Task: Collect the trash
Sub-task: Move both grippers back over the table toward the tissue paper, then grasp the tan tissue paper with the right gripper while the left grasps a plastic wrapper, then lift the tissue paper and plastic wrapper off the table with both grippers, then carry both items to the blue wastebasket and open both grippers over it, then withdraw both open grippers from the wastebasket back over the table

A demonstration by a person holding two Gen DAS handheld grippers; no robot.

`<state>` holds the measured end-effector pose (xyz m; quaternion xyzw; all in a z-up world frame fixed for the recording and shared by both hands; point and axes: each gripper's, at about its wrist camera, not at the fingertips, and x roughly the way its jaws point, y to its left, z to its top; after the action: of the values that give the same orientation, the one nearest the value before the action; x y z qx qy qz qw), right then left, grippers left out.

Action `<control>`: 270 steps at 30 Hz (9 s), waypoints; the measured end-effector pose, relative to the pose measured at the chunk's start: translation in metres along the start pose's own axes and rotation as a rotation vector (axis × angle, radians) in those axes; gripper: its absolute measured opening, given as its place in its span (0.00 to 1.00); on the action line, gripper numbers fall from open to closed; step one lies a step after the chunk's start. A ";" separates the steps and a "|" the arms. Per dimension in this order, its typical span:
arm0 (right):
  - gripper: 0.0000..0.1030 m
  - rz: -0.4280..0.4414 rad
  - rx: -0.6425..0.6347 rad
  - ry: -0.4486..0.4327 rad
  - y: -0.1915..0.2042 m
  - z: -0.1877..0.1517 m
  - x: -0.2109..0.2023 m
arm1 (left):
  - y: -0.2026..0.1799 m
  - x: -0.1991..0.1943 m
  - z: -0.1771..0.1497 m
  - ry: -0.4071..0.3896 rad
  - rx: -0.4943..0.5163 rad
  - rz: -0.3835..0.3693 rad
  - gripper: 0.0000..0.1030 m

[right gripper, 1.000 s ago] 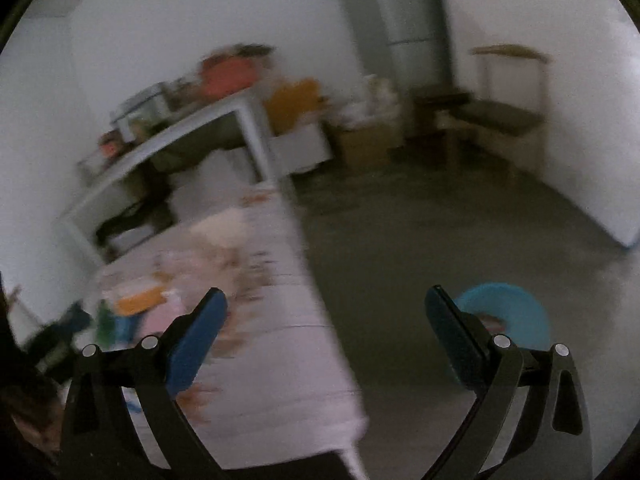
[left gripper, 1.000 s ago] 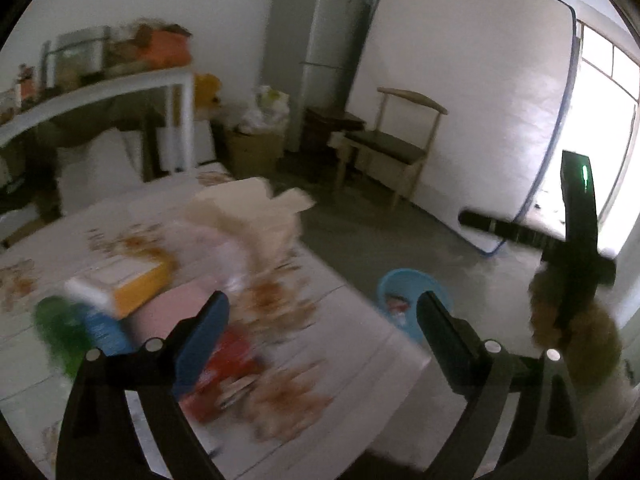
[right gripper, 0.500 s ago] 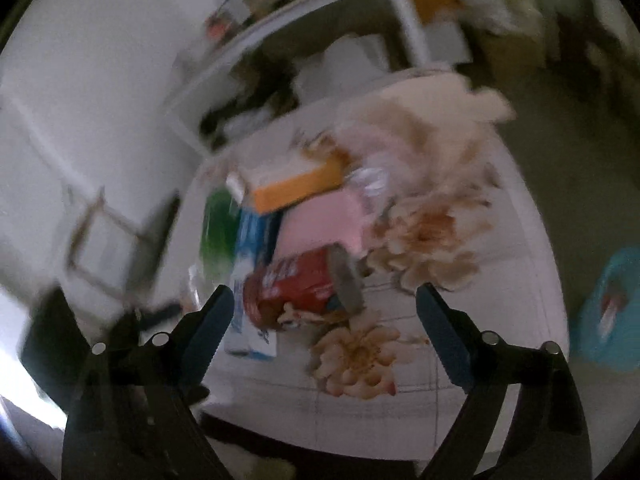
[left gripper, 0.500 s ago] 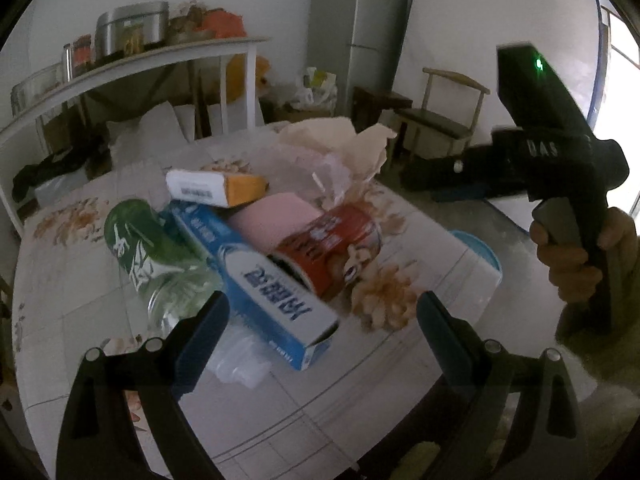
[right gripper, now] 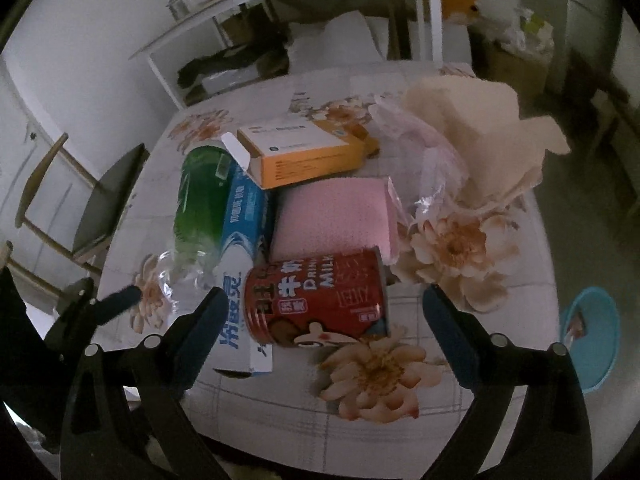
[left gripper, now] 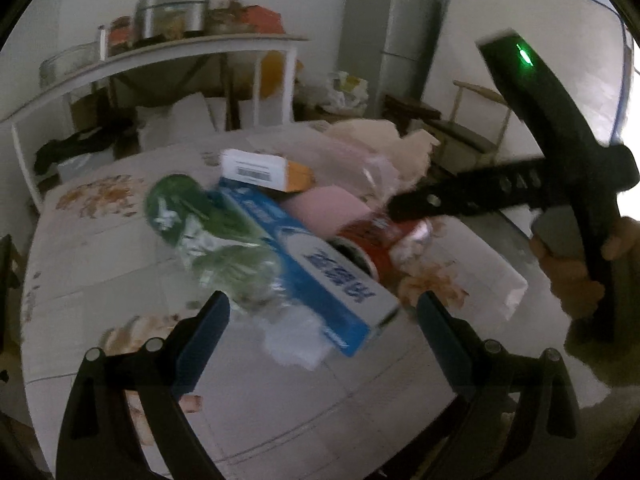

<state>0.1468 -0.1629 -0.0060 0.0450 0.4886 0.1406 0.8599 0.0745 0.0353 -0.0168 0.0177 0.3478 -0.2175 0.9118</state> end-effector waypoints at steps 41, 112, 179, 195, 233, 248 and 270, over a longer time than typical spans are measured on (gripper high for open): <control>0.58 0.040 0.387 -0.187 -0.180 0.079 -0.004 | -0.046 0.180 0.164 0.311 -0.192 -0.256 0.55; 0.02 0.172 0.254 -0.311 -0.178 0.122 0.018 | -0.024 0.149 0.181 0.143 -0.233 -0.210 0.11; 0.00 0.364 0.476 -0.551 -0.233 0.074 -0.084 | -0.096 0.137 0.199 0.150 0.033 -0.178 0.11; 0.00 0.104 0.706 -0.650 -0.338 -0.022 -0.151 | -0.242 0.176 0.251 0.235 0.182 -0.458 0.11; 0.56 -0.172 1.169 -0.454 -0.435 -0.193 -0.094 | -0.408 0.267 0.178 0.450 0.313 -0.569 0.70; 0.64 0.041 0.722 -0.244 -0.260 -0.096 -0.076 | -0.220 0.112 0.160 0.183 0.154 -0.425 0.94; 0.64 -0.017 0.353 -0.052 -0.151 0.070 0.036 | 0.040 0.029 0.154 0.037 0.054 -0.012 0.94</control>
<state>0.2538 -0.2924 -0.0317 0.1948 0.4837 0.0443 0.8522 0.2064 0.0320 0.0767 0.0443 0.3586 -0.2318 0.9032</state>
